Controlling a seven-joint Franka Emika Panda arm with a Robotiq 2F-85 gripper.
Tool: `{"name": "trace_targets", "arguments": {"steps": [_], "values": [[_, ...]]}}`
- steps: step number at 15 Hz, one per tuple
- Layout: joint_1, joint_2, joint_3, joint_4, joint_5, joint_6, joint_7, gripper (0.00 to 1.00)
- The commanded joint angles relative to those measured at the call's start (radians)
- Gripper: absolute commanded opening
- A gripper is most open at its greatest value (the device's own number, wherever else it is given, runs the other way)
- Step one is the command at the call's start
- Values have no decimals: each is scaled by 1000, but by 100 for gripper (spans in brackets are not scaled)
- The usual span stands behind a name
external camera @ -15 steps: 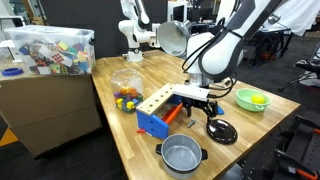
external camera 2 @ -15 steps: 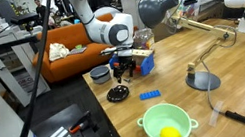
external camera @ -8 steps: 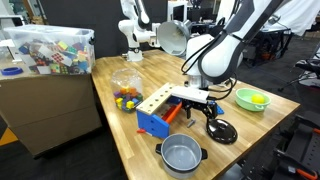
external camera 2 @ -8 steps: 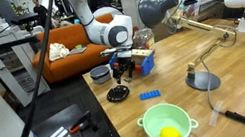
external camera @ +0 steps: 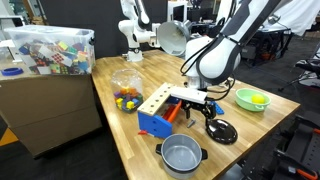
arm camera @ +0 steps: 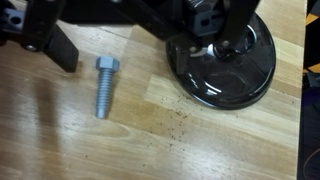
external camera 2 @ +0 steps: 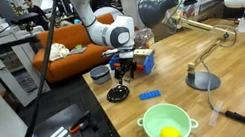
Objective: Pick up the screw and put it in one of the holes in the board
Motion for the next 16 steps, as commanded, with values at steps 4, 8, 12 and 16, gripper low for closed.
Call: {"name": "trace_targets", "arguments": {"steps": [4,8,12,16], "values": [[3,46,-4,44,25,14,-18,100],[-1,49,-4,49,27,15,-22,89],[-2,50,-5,53,30,24,-19,57],[1,51,-10,57,29,43,-14,29]]}}
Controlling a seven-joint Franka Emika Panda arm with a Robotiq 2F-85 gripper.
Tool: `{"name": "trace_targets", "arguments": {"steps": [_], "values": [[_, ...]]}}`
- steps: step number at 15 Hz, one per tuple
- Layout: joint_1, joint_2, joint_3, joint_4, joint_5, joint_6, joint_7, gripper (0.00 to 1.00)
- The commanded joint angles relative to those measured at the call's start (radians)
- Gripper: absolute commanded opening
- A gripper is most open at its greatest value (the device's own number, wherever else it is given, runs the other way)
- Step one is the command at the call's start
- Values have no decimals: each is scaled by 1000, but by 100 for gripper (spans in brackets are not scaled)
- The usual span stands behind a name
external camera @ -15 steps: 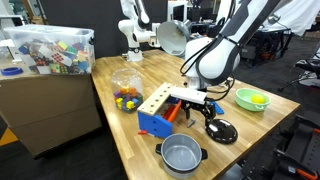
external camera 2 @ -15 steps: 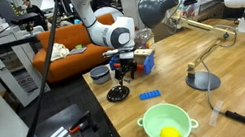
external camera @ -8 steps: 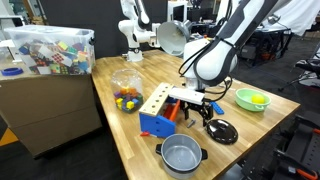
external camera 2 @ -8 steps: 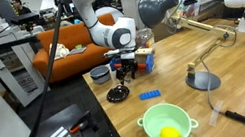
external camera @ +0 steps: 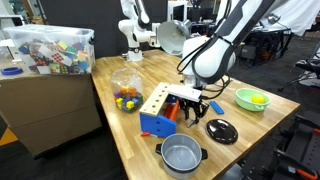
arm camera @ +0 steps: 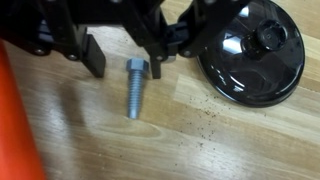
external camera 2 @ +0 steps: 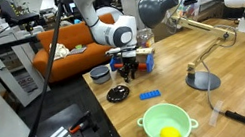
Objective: Pick up the screw and put it in one of the holes in the board
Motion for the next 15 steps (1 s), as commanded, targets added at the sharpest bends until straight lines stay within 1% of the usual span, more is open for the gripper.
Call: {"name": "trace_targets", "arguments": {"steps": [1,2,3,4,6,10,13,15], "values": [[2,20,-3,4,29,28,-15,22],[2,20,-3,5,29,33,-16,16],[1,20,-2,5,30,36,-18,7],[1,20,-3,5,30,39,-18,2],[5,6,-7,-8,25,44,-16,6],[10,-41,-15,-59,17,66,-11,6],[9,-130,-22,-157,17,110,-7,6],[37,-213,-59,-235,-25,142,23,6]]}}
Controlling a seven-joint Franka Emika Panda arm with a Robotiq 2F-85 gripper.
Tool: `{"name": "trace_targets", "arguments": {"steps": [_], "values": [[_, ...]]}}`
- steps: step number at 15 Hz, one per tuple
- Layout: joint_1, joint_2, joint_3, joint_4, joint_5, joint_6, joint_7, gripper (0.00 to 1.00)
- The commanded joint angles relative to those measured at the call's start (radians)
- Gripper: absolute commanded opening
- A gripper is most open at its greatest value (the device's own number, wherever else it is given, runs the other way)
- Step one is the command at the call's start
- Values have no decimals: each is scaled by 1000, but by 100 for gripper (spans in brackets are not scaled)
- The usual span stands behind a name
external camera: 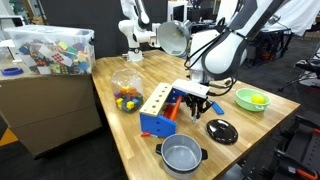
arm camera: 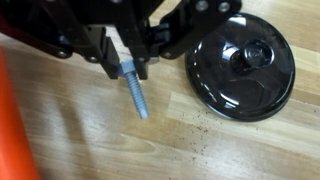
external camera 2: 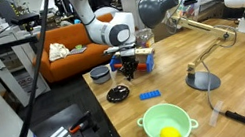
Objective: Pick up the screw and put it in one of the holes in the board
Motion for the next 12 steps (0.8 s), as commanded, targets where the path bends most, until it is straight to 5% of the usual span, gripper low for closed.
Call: {"name": "trace_targets", "arguments": {"steps": [1,7,8,12], "values": [[65,-175,-80,-167,-73,72,53,6],[225,-392,-266,-232,-569,4,326,6],[138,-411,-169,-220,-660,-21,376,6],[102,-416,-55,-145,-852,-121,480,6]]}}
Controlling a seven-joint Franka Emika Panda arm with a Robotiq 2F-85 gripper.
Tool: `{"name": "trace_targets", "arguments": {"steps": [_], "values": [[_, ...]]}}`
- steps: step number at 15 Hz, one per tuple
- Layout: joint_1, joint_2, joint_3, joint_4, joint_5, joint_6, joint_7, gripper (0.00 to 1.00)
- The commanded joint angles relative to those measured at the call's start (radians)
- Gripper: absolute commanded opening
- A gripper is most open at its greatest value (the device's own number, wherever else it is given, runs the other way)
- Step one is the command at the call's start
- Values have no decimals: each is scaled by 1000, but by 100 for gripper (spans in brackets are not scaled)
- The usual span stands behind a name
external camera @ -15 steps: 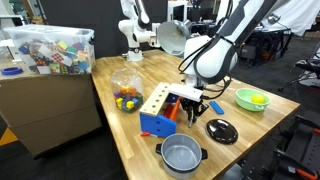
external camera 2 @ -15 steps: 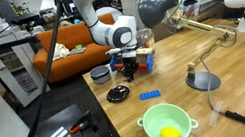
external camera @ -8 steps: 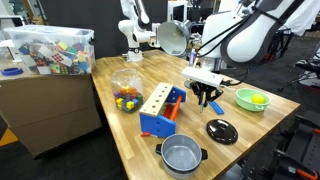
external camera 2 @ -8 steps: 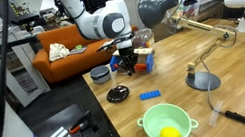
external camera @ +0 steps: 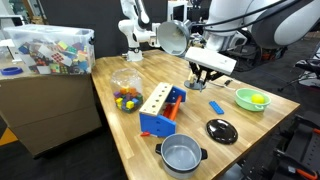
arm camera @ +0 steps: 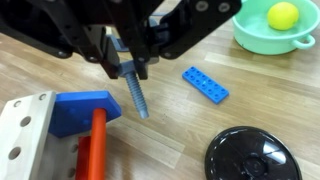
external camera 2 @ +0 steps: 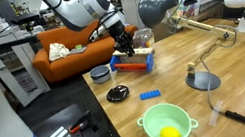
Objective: Pick up the screw and put it in one of the holes in the board
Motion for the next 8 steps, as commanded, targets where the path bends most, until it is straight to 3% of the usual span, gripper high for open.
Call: {"name": "trace_targets", "arguments": {"steps": [1,4,8], "values": [[-53,11,105,70,-165,-110,86,6],[-68,28,171,114,-189,-155,87,6],[-120,61,203,119,-69,-91,-52,6]]}}
